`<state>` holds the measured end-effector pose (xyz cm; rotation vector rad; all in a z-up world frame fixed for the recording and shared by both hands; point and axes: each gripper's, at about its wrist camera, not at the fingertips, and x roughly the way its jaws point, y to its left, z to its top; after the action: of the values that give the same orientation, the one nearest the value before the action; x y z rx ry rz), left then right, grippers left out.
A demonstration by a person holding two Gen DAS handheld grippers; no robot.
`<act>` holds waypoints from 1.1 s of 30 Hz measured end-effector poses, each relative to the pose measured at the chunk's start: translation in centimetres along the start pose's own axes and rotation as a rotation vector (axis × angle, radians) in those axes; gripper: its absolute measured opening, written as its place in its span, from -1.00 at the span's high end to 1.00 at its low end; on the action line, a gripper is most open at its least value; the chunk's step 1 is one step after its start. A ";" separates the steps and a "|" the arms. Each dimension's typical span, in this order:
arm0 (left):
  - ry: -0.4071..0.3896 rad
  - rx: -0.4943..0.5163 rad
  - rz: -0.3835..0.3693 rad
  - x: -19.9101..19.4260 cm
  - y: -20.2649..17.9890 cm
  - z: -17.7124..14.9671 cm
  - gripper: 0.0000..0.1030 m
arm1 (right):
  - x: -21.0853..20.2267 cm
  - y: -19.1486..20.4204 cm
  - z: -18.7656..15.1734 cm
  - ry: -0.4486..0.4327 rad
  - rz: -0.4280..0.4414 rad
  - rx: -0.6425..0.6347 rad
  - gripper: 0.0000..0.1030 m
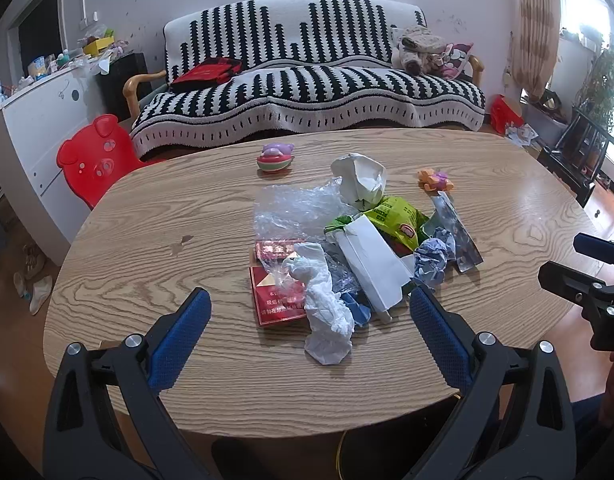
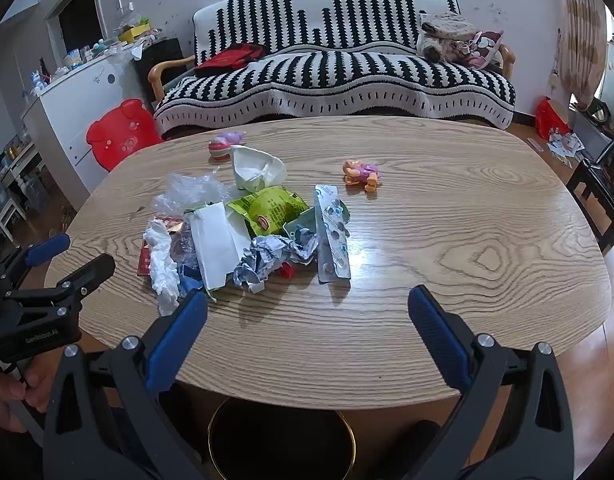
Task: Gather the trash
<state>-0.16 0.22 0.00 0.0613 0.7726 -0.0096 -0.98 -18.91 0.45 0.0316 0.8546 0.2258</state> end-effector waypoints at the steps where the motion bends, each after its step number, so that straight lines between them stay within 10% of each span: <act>1: 0.000 0.000 0.000 0.0 0.1 0.0 -0.88 | 0.0 0.0 0.0 -0.001 -0.001 0.001 -0.89; 33: 0.003 0.006 -0.001 -0.1 -0.2 0.1 -0.88 | -0.1 0.1 -0.1 -0.004 0.000 0.000 -0.89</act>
<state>-0.19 0.06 0.15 0.0670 0.7755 -0.0129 -1.12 -18.87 0.52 0.0322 0.8502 0.2259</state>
